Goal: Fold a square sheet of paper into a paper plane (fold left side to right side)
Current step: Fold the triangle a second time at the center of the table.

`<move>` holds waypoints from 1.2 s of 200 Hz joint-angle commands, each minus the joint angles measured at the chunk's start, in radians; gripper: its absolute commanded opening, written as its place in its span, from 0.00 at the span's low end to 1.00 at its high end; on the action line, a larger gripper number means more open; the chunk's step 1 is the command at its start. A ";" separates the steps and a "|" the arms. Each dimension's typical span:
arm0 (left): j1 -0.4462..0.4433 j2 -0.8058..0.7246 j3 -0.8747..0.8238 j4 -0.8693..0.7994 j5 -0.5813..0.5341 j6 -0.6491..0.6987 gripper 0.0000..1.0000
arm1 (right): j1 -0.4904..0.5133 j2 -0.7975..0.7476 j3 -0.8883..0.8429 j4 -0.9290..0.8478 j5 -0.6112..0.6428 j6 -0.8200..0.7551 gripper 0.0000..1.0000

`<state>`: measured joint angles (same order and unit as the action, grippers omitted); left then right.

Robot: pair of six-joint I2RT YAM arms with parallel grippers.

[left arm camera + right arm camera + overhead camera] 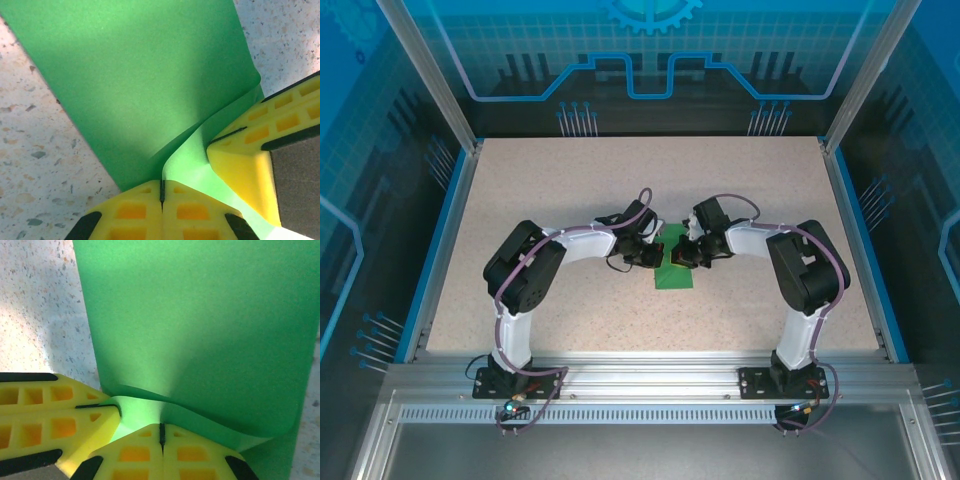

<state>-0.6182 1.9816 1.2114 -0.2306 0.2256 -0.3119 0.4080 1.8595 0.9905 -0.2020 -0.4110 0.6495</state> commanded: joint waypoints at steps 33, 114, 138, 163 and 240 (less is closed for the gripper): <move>-0.011 0.023 0.008 -0.066 -0.007 0.018 0.04 | 0.000 0.007 -0.013 -0.053 0.043 -0.017 0.00; -0.007 -0.149 0.015 -0.134 -0.037 0.020 0.16 | -0.011 -0.002 -0.047 -0.048 0.049 -0.013 0.00; -0.008 -0.184 0.001 -0.142 0.014 0.015 0.16 | -0.012 -0.003 -0.049 -0.047 0.048 -0.013 0.00; -0.009 -0.188 -0.021 -0.117 0.151 0.002 0.16 | -0.012 -0.003 -0.047 -0.047 0.049 -0.013 0.00; -0.018 -0.058 -0.024 -0.045 0.391 -0.041 0.16 | -0.012 -0.002 -0.046 -0.053 0.048 -0.014 0.00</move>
<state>-0.6289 1.8828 1.1885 -0.2916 0.5297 -0.3393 0.4053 1.8565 0.9760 -0.1860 -0.4110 0.6464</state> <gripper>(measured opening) 0.156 0.044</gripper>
